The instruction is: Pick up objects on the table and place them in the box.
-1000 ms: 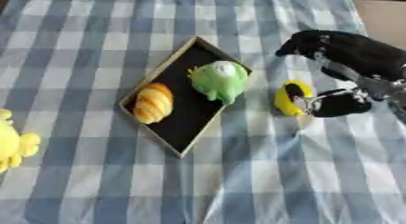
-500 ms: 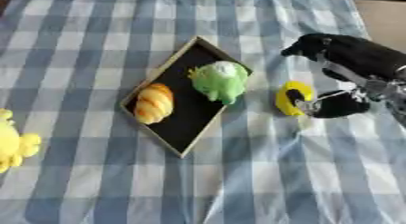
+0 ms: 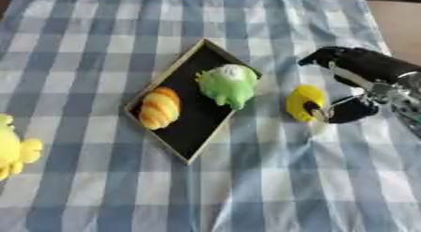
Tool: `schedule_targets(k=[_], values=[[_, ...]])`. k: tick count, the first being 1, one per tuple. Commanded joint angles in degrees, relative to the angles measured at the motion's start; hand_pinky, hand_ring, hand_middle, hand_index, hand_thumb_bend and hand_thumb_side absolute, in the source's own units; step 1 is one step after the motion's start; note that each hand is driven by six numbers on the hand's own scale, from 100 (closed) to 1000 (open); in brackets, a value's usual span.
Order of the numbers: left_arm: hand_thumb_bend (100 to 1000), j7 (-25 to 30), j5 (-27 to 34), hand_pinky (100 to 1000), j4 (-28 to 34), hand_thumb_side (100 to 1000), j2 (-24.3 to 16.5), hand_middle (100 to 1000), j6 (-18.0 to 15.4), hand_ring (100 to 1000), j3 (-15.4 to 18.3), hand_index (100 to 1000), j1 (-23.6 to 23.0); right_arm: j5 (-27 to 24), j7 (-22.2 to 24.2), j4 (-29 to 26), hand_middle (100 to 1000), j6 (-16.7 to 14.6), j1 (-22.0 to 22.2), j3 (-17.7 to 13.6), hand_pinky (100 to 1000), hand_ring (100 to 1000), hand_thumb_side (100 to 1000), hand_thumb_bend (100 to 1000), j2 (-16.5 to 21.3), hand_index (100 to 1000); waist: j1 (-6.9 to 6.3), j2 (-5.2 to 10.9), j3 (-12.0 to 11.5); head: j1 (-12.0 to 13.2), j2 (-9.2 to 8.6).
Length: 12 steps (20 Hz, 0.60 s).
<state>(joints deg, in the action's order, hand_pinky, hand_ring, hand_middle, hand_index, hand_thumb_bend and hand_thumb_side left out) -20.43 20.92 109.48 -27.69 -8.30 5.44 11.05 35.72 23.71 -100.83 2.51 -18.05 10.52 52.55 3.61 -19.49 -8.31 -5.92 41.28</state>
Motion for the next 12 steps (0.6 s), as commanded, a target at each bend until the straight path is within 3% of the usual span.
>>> schedule_targets(k=[1,6,12], values=[[232,0.17,0.05,709,0.51,758,-0.68,693,-0.14,838,0.26,811,0.26,0.93,0.3,2.76,863,-0.38,-0.87,-0.21,945,987,335,298,0.75,930,-1.19,0.07,-0.05,-0.22,-0.69],[230,0.18,0.07,709,0.47,761,-0.47,691,-0.12,837,0.22,810,0.22,0.61,0.1,6.83,806,-1.37,-1.42,0.48,936,973,374,257,-0.32,912,-1.36,-0.29,-0.1,-0.3,-0.78],[227,0.22,0.05,708,0.48,764,-0.27,690,-0.11,838,0.21,809,0.25,-0.64,-0.88,8.68,633,-2.14,-1.76,1.12,910,883,381,192,-1.51,799,-1.61,-0.68,-0.11,-0.39,-0.67]])
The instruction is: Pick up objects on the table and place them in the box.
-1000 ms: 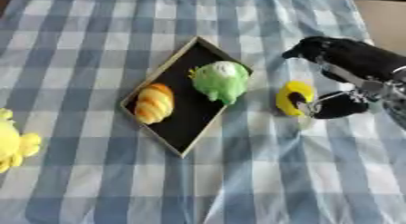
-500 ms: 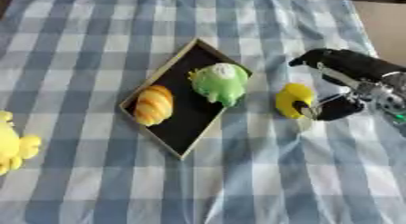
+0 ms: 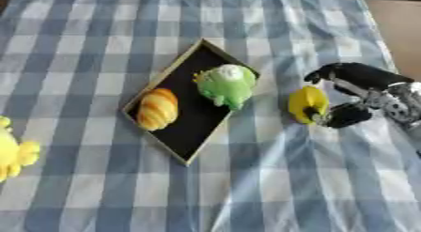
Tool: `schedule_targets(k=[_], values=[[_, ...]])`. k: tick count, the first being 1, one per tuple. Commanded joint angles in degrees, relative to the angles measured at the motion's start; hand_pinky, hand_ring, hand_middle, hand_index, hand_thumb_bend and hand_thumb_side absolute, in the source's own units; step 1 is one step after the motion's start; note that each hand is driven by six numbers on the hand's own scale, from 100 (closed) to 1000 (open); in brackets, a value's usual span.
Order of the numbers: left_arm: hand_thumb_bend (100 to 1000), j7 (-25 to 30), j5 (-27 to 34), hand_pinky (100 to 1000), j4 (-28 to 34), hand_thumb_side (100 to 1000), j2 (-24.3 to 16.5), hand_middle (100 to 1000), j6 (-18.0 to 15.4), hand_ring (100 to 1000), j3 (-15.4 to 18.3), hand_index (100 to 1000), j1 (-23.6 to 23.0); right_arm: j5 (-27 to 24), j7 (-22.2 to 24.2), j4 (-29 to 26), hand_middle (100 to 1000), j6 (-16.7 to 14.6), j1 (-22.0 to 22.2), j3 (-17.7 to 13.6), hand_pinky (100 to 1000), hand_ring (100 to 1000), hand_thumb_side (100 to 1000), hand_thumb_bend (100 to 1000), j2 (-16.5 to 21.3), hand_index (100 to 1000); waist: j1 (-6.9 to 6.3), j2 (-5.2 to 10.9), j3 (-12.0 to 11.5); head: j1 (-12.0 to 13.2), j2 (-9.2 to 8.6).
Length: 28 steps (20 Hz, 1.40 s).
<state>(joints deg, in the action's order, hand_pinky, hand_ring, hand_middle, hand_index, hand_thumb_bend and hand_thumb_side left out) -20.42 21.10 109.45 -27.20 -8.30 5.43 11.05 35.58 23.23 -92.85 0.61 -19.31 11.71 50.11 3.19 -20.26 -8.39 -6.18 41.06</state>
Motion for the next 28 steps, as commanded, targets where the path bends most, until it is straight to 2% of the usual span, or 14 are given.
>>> schedule_targets(k=[1,5,9,10,15,19,24,28], values=[[226,0.25,-0.12,709,0.52,764,-0.73,690,-0.1,838,0.19,809,0.26,-0.78,-0.66,0.97,606,-0.25,-0.53,-0.02,905,862,386,174,0.73,773,-1.22,0.07,-0.01,-0.12,-0.43],[226,0.34,-0.14,710,0.54,764,-0.72,690,-0.13,838,0.23,808,0.26,-2.28,-2.51,0.75,519,-0.13,-0.47,-0.3,896,815,292,101,0.58,670,-1.23,0.14,0.04,-0.11,-0.44],[226,0.4,-0.11,711,0.46,764,-0.71,690,-0.12,838,0.23,807,0.21,-4.42,-4.12,-1.14,504,0.35,-0.28,-0.72,893,795,111,100,0.98,649,-1.08,0.38,0.14,-0.07,-0.43],[226,0.4,-0.12,711,0.43,764,-0.74,690,-0.12,838,0.25,807,0.19,-4.93,-4.48,-2.11,505,0.51,-0.21,-1.0,893,794,100,100,1.19,651,-1.03,0.46,0.18,-0.04,-0.43],[227,0.31,-0.2,711,0.44,761,-0.99,691,-0.19,839,0.37,808,0.06,-6.53,-6.26,-10.4,522,2.04,-0.57,-3.79,899,799,100,100,2.82,673,-0.72,0.92,0.41,0.22,-0.36],[228,0.35,-0.21,712,0.53,760,-1.17,691,-0.18,840,0.33,808,0.13,-9.58,-5.02,-19.22,533,2.34,-2.47,-4.56,902,803,100,100,4.38,686,-0.49,1.22,0.4,0.26,-0.32],[229,0.6,-0.2,712,0.67,758,-1.56,692,-0.07,840,0.06,808,0.37,-13.37,-4.01,-21.67,531,-2.68,-8.69,-2.65,903,794,100,100,4.84,683,-0.12,1.67,0.12,0.09,0.05],[229,0.94,-0.31,712,0.8,755,-1.88,693,0.03,841,-0.26,808,0.57,-13.26,-2.45,-21.73,538,-5.94,-15.3,0.94,905,790,100,100,2.42,688,0.12,2.12,-0.2,-0.03,0.29]])
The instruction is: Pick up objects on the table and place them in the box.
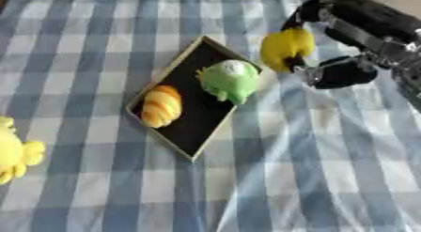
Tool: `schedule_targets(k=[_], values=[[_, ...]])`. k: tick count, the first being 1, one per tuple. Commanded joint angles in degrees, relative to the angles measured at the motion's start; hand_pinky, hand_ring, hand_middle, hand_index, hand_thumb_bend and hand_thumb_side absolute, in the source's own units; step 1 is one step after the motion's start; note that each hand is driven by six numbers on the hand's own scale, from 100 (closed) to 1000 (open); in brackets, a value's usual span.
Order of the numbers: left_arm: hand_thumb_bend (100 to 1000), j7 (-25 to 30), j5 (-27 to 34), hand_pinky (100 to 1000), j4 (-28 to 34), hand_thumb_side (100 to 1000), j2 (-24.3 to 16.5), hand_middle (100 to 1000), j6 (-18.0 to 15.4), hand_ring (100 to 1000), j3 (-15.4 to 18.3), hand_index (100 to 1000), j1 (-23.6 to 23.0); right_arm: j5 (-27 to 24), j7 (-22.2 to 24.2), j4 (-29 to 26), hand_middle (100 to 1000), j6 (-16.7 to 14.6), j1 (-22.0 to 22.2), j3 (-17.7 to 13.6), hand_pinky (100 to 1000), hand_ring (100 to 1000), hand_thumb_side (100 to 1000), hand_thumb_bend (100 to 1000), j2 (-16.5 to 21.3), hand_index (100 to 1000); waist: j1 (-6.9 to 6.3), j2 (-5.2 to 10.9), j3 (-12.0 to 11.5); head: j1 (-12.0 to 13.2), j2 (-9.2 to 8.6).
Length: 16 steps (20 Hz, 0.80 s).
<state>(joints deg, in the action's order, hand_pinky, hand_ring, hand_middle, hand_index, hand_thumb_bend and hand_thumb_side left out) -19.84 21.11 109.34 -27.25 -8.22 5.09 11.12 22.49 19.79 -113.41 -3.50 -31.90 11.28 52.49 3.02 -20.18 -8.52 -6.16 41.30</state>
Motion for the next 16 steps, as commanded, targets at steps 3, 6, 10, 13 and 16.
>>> schedule_targets(k=[3,6,10,13,16], values=[[230,0.53,-0.4,712,1.0,756,-1.81,693,0.02,842,-0.12,808,0.63,1.84,4.7,-1.18,544,-1.28,-6.5,5.08,905,785,100,100,-2.78,694,0.45,2.27,-0.33,-0.24,0.12],[229,0.69,-0.43,712,0.96,756,-1.7,693,0.17,842,-0.28,808,0.68,5.28,7.83,-1.19,548,1.09,-8.06,8.34,903,780,100,100,-5.14,696,0.6,2.3,-0.69,-0.31,0.03],[230,0.7,-0.32,712,0.93,758,-1.68,694,0.19,842,-0.32,808,0.71,8.96,10.0,-1.19,550,4.06,-8.2,11.31,902,779,100,100,-7.35,698,0.89,2.26,-0.97,-0.35,0.08],[229,0.86,-0.25,712,0.93,758,-1.56,694,0.26,842,-0.47,808,0.85,11.11,11.1,-1.14,548,5.64,-8.13,12.86,902,775,100,108,-9.01,696,0.94,2.2,-1.14,-0.42,0.08],[229,0.91,-0.28,712,1.03,756,-1.59,695,0.2,843,-0.48,808,1.0,13.97,12.15,0.6,550,5.78,-8.05,14.7,901,775,100,128,-10.69,697,0.84,2.1,-1.34,-0.77,0.09]])
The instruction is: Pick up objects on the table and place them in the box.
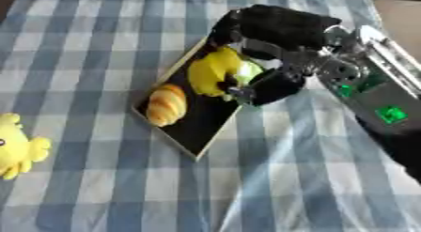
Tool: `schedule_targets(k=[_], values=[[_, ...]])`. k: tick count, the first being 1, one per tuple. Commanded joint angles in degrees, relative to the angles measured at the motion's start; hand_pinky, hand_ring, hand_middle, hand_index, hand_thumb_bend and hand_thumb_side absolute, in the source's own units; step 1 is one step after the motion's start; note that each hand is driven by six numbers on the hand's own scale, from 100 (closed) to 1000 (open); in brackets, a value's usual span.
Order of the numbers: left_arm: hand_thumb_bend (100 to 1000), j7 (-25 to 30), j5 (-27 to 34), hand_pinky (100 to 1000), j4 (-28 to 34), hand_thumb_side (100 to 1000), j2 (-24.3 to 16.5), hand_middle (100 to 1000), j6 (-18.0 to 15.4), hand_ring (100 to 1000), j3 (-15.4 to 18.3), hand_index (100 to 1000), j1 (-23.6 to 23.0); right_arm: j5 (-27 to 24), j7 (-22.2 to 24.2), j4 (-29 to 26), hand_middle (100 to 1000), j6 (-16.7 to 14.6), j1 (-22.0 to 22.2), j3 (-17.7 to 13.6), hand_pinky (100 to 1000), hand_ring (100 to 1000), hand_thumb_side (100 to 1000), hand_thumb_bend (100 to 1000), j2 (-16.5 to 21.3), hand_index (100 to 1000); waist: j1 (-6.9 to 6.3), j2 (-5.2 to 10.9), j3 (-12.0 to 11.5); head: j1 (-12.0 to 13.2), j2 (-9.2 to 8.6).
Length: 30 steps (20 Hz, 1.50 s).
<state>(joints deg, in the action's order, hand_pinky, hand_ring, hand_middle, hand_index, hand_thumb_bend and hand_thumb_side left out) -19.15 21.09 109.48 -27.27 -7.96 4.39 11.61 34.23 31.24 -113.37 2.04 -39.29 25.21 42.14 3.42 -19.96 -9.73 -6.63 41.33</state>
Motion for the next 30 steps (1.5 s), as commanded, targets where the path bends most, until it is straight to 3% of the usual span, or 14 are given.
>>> schedule_targets(k=[1,9,16,18,24,30], values=[[229,0.23,-0.3,712,0.95,756,-1.6,695,-0.09,842,0.23,808,0.54,3.1,0.84,1.42,551,-0.08,-0.6,1.41,900,774,100,128,-0.86,696,0.39,1.84,-0.2,-0.43,0.11],[229,0.15,-0.95,711,1.25,754,-1.43,695,-0.14,843,0.22,809,0.65,8.52,-0.77,8.71,579,-2.74,-0.27,5.12,895,784,100,151,-5.08,722,-0.01,1.47,-0.39,-1.38,0.08],[229,0.12,-1.13,711,1.13,755,-1.19,695,-0.06,843,0.17,809,0.46,11.27,-2.35,10.99,828,-2.63,-0.24,5.58,913,932,472,101,-6.84,888,-0.06,1.49,-0.14,-1.24,-0.22],[230,0.09,-1.15,711,1.09,754,-1.15,694,-0.06,843,0.2,809,0.41,12.32,-2.08,11.17,865,-2.62,-0.17,5.56,925,970,512,100,-7.07,903,-0.02,1.5,-0.11,-1.15,-0.24],[231,-0.03,-1.15,711,0.95,754,-1.11,694,-0.1,843,0.31,809,0.22,12.85,-2.71,8.38,892,-1.45,0.59,4.08,947,1000,655,100,-6.49,924,0.11,1.61,0.11,-0.65,-0.16],[231,-0.14,-1.2,712,0.83,752,-1.15,694,-0.14,843,0.46,809,0.09,9.31,-2.82,1.25,886,0.32,1.65,0.51,937,999,637,100,-4.53,921,0.16,1.74,0.49,-0.19,-0.18]])
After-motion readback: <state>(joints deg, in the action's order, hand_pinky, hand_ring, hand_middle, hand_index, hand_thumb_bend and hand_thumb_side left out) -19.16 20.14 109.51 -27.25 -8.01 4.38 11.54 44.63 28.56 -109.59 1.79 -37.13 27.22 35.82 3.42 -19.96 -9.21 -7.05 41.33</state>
